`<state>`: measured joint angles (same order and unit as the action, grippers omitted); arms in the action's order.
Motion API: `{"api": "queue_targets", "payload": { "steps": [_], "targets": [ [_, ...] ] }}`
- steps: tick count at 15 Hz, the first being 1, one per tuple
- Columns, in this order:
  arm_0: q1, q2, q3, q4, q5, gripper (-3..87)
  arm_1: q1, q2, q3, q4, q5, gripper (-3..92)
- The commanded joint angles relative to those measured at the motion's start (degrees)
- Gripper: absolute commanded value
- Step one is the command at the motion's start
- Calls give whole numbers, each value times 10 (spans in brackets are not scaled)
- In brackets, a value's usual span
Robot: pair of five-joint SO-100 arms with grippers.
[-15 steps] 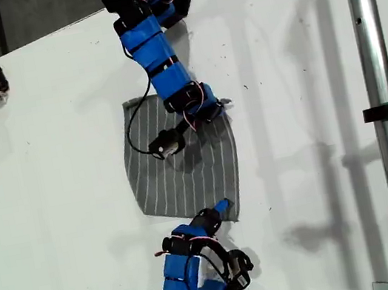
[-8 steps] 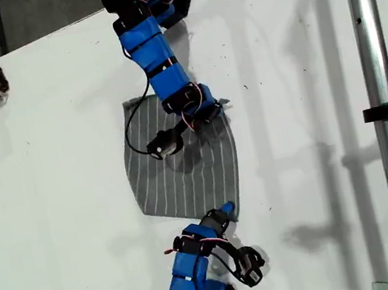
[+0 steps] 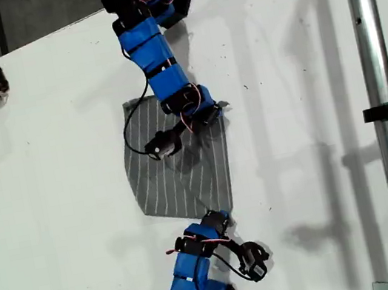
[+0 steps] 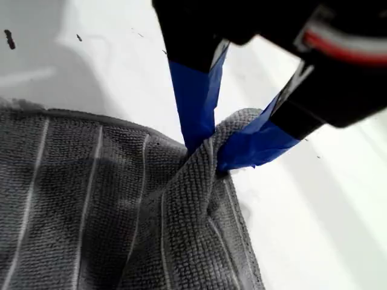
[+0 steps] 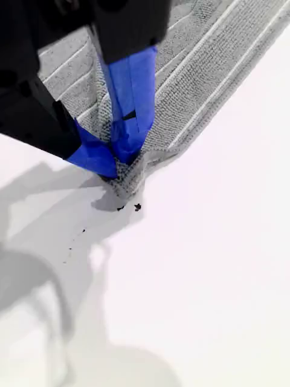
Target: Grasp corners of a towel and fold twice.
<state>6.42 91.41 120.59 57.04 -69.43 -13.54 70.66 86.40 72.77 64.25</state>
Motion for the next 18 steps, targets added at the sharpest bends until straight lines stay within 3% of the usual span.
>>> {"api": "queue_targets", "payload": {
  "steps": [1, 7, 10, 13, 18],
  "targets": [
    [5, 60, -50, 32, 14, -14, -3, 57, -37, 9, -9, -1],
    [50, 252, -57, 65, 84, -14, -52, 147, -87, 15, -73, -1],
    [87, 282, -37, 70, 79, -14, -77, 142, -93, 26, -85, -1],
    [19, 325, -12, 65, 107, -14, -27, 165, -94, 43, -92, -1],
    [-185, 369, 14, 40, 233, -14, 112, 260, -31, 71, -98, -1]
  ]
}}
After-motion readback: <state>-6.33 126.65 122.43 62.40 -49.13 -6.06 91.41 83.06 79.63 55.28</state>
